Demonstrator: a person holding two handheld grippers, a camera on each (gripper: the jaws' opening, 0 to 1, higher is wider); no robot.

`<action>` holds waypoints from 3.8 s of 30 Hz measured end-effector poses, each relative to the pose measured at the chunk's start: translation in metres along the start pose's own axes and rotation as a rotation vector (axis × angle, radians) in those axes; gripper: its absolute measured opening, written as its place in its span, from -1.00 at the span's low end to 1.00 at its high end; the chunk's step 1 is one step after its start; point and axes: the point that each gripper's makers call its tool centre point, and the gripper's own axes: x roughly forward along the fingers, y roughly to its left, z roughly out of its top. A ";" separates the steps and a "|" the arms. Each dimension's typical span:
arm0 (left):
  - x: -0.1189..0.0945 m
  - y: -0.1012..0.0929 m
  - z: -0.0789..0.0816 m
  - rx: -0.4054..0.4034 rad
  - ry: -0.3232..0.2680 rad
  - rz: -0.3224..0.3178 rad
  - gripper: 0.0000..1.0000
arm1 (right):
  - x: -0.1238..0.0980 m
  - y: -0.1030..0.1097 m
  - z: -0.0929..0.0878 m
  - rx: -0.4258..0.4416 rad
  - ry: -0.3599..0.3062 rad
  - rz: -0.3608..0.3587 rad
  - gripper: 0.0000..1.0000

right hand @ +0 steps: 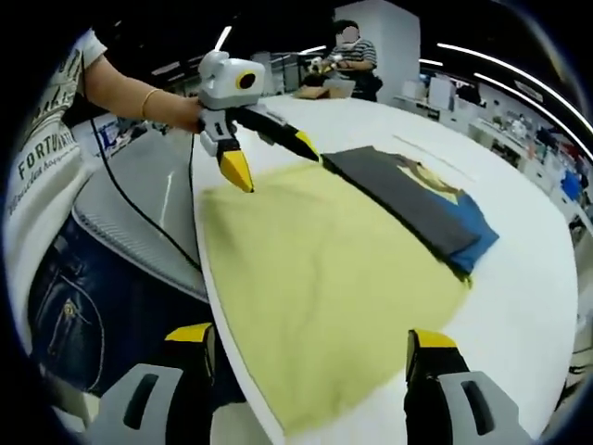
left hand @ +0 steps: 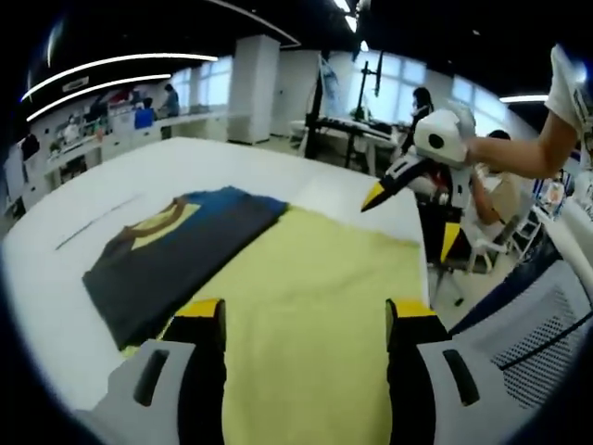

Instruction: Fold the garment on the visible template until the final outline fits inside the template.

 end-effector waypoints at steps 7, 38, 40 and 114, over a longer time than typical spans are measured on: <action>-0.015 -0.006 -0.025 -0.010 0.046 0.002 0.21 | 0.001 0.004 -0.011 -0.044 0.055 0.014 0.52; -0.062 -0.041 -0.103 0.088 0.275 -0.010 -0.21 | 0.005 0.020 -0.056 -0.202 0.249 0.068 -0.24; -0.064 -0.040 -0.105 0.089 0.288 -0.002 -0.21 | 0.005 0.021 -0.059 -0.208 0.258 0.069 -0.24; -0.100 -0.020 -0.077 0.206 0.378 0.120 -0.98 | -0.027 0.003 -0.017 -0.260 0.230 -0.001 -1.00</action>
